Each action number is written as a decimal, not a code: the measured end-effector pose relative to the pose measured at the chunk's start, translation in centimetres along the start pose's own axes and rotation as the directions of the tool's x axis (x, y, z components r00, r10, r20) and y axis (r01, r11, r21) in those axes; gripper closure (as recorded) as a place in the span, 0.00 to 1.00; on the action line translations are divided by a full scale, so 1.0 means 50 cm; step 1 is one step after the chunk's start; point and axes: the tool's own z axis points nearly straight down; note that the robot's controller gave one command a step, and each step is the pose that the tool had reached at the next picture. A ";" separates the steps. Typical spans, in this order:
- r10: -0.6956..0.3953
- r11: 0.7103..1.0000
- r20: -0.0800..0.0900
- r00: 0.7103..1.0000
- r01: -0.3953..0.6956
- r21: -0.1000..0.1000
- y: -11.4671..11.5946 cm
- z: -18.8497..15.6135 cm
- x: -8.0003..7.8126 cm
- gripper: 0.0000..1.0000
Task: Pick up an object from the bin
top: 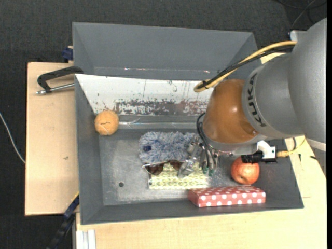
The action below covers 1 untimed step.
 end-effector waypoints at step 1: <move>0.008 1.000 -0.016 1.000 -0.008 0.004 -0.016 -0.073 -0.005 1.00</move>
Offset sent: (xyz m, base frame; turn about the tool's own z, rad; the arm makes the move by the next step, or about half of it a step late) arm -0.0034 -0.0205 -0.0075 0.0019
